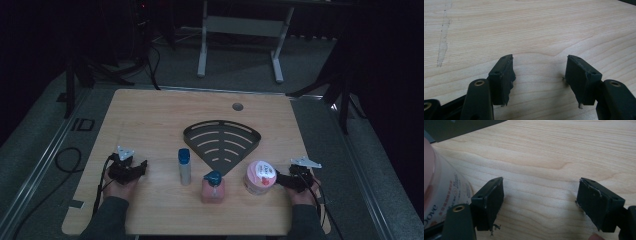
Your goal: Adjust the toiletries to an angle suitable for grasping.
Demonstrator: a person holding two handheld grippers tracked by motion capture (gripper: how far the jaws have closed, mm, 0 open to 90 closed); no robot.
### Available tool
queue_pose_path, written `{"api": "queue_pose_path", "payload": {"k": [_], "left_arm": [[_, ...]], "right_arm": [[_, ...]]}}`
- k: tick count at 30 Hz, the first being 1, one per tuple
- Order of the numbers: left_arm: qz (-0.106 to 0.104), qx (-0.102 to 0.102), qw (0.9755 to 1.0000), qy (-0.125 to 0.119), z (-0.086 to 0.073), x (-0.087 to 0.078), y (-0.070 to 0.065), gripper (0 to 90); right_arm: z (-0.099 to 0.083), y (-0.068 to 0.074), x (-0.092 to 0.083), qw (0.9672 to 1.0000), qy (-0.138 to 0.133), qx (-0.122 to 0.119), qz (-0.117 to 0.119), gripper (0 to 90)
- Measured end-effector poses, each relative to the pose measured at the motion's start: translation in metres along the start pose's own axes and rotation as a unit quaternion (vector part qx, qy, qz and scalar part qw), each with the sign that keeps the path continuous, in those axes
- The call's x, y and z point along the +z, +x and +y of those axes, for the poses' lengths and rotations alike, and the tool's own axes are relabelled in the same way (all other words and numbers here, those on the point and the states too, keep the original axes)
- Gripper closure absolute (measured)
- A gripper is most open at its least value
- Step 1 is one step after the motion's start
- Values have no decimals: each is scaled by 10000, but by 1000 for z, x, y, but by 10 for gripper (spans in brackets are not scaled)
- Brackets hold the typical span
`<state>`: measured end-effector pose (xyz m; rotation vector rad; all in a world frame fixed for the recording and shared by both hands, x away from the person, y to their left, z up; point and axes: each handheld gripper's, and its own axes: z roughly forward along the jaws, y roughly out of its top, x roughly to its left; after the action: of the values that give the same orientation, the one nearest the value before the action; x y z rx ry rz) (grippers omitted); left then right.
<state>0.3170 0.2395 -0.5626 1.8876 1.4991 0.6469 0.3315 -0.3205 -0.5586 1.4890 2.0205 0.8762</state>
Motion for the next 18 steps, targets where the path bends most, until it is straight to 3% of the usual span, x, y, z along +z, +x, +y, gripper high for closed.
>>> {"api": "queue_pose_path", "payload": {"k": [11,16,18], "left_arm": [[-44,59,10000,12,2,1,-1,435],[36,231,9997,27,3,-1,-5,507],[-60,244,9997,35,4,-1,-6,550]], "right_arm": [[0,0,0,10000,-1,-3,0,214],[0,0,0,10000,-3,-5,2,214],[0,0,0,10000,-3,-3,4,214]]}}
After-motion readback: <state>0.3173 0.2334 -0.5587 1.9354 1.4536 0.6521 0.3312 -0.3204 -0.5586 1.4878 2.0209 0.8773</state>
